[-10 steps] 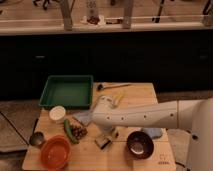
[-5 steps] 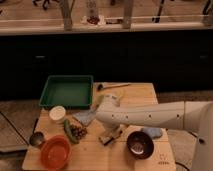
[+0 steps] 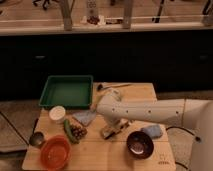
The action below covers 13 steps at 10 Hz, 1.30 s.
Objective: Wipe table surface with eraser
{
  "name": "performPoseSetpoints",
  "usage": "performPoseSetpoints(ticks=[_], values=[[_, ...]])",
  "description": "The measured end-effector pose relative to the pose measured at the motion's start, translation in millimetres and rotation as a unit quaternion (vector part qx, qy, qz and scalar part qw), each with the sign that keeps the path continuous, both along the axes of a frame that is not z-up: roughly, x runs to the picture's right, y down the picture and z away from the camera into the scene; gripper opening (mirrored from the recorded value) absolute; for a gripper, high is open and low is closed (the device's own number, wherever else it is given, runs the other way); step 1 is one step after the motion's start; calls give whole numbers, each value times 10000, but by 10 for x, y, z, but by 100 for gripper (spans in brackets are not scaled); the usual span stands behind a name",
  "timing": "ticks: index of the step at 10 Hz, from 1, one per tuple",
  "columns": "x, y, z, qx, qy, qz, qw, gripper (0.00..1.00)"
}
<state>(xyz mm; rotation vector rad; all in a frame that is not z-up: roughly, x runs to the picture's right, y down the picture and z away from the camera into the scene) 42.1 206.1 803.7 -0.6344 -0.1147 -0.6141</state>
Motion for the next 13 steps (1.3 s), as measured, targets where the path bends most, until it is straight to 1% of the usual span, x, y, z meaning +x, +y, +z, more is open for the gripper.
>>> performPoseSetpoints(ticks=[3, 4, 6, 7, 8, 9, 10, 12, 13], values=[[-157, -138, 75, 10, -99, -103, 9999, 4], [-260, -173, 94, -2, -173, -173, 9997, 4], [-442, -178, 108, -56, -338, -362, 9988, 4], [-565, -163, 109, -80, -461, -499, 9977, 4], [-680, -121, 87, -133, -591, -613, 9963, 4], [-713, -89, 73, -143, -675, -735, 9949, 4], [-774, 19, 2, -214, -807, -886, 9926, 4], [-854, 165, -98, -241, -981, -1045, 9894, 4], [-839, 302, -218, -248, -1011, -1175, 9876, 4]])
